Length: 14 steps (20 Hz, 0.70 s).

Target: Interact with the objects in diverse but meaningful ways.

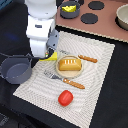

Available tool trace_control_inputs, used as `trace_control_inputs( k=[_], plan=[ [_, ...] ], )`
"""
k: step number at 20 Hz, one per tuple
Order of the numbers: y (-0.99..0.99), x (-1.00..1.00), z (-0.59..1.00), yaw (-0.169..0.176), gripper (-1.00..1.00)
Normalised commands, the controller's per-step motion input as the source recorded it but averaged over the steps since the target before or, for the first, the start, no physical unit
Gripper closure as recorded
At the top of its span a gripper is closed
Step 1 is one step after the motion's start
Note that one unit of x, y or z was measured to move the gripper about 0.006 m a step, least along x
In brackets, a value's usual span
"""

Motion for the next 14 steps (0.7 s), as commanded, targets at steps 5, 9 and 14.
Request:
trace_control_inputs(
  k=[5,9,14],
  plan=[
    [0.01,-0.21,-0.46,0.081,-1.0],
    [0.0,-0.24,-0.43,0.079,-1.0],
    [0.0,-0.22,-0.33,0.076,1.0]
  ],
)
